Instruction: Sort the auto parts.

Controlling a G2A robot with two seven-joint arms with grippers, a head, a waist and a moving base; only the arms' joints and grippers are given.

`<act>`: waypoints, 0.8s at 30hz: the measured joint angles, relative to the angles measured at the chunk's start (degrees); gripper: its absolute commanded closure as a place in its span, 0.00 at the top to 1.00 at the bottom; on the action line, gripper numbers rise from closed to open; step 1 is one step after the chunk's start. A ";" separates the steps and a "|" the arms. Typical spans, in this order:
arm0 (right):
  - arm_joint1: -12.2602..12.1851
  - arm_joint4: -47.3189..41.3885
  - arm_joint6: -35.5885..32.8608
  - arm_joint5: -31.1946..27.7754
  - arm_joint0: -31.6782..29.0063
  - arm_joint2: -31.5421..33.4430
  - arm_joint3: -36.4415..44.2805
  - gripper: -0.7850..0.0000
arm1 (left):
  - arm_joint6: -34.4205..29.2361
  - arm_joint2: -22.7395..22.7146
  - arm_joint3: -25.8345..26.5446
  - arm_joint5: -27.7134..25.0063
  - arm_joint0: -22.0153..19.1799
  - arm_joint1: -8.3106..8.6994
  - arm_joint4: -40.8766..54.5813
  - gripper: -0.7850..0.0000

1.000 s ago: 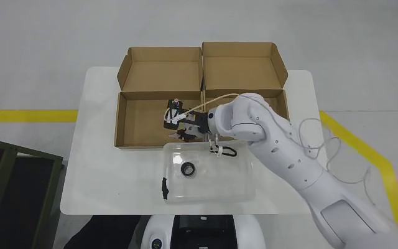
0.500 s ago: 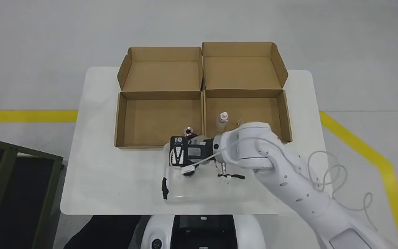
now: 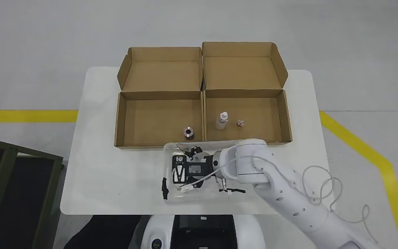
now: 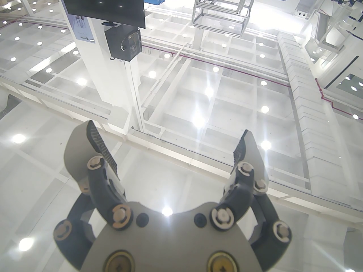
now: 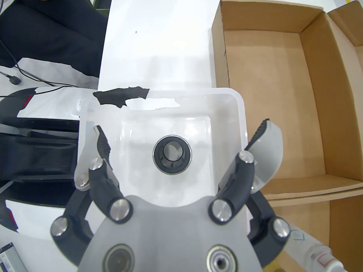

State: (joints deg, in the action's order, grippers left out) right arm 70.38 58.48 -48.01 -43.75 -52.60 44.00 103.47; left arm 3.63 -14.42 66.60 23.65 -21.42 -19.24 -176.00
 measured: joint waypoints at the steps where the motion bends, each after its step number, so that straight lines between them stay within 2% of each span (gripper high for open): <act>1: -0.08 0.20 -0.11 -0.23 -0.31 -0.22 -0.15 1.00 | 0.00 0.00 0.00 0.00 0.00 0.00 0.00 1.00; 10: -0.17 1.49 -0.45 -0.75 -0.80 -2.18 -3.68 1.00 | 0.00 0.00 0.00 0.00 0.00 0.00 0.00 1.00; 14: -0.10 2.00 0.11 0.08 -0.47 -2.44 -5.21 0.89 | 0.00 0.00 0.00 0.00 0.00 0.00 0.00 1.00; 19: 0.09 2.96 1.29 0.81 0.22 -2.94 -7.44 0.85 | 0.00 0.00 0.00 0.00 0.00 0.00 0.00 1.00; 21: 0.22 3.15 2.12 1.51 0.49 -3.03 -8.16 0.75 | 0.00 0.00 0.00 0.00 0.00 0.00 0.00 1.00; 24: 0.36 3.70 2.84 2.14 0.75 -3.34 -9.07 0.71 | 0.00 0.00 0.00 0.00 0.00 0.00 0.00 1.00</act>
State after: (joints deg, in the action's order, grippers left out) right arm 70.74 62.18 -45.16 -41.61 -51.85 40.66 94.39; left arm 3.63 -14.42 66.60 23.65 -21.42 -19.24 -176.00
